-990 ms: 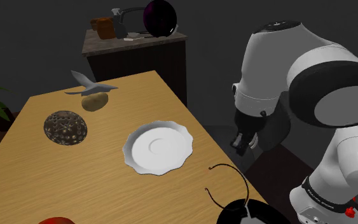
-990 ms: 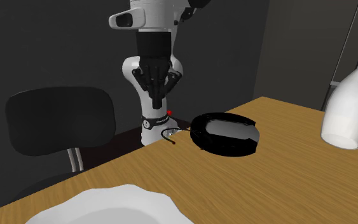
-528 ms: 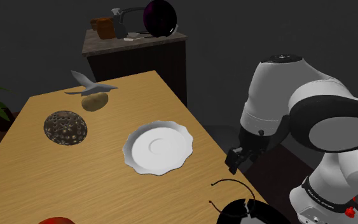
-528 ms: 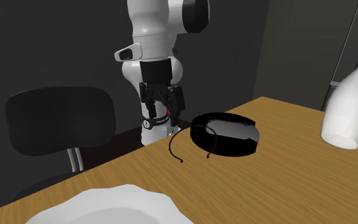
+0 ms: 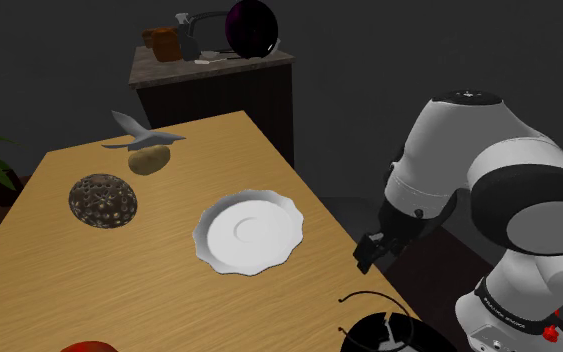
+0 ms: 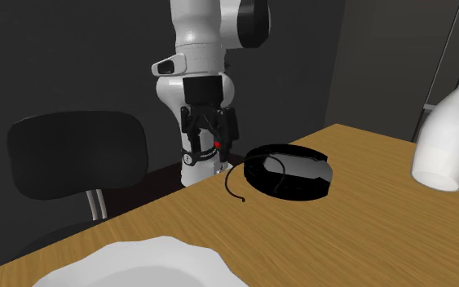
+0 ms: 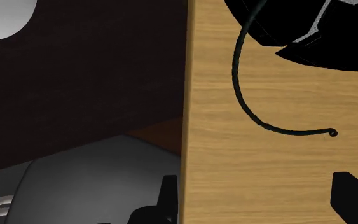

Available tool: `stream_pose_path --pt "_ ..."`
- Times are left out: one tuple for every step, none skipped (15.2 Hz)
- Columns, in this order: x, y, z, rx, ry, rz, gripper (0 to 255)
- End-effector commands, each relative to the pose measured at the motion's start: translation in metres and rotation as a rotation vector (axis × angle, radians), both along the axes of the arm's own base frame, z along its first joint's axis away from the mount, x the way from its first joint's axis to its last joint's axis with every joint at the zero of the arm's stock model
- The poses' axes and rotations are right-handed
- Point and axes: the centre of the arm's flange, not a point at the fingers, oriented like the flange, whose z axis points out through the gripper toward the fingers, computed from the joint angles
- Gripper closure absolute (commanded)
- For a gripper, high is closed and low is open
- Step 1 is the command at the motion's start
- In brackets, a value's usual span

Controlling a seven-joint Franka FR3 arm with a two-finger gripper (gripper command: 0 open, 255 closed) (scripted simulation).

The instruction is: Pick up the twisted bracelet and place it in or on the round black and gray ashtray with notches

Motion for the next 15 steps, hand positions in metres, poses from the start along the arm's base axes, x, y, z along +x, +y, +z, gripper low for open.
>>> stream_pose_path --pt "-0.008 0.001 0.017 0.024 -0.062 0.015 0" --pt "-0.008 0.001 0.017 0.024 -0.062 0.015 0" --pt "-0.008 0.001 0.017 0.024 -0.062 0.015 0" --pt "-0.005 0.0 0.015 0.023 -0.062 0.015 255" --pt "-0.006 -0.002 0.017 0.023 -0.062 0.015 255" --pt "-0.005 -0.001 0.013 0.024 -0.062 0.014 255" --pt "-0.005 0.0 0.016 0.023 -0.062 0.014 255" --pt "-0.005 0.001 0.015 0.023 -0.062 0.013 255" --pt "-0.006 0.001 0.013 0.023 -0.062 0.013 255" --pt "-0.008 0.003 0.008 0.024 -0.063 0.013 255" --pt "-0.007 0.006 0.011 0.024 -0.063 0.013 255" --pt "-0.007 0.003 0.015 0.024 -0.063 0.014 255" --pt "0.01 -0.003 -0.004 -0.004 0.001 -0.032 255" --pt "0.01 -0.003 -0.004 -0.004 0.001 -0.032 0" --pt "0.006 0.012 0.0 -0.027 -0.003 0.02 0"
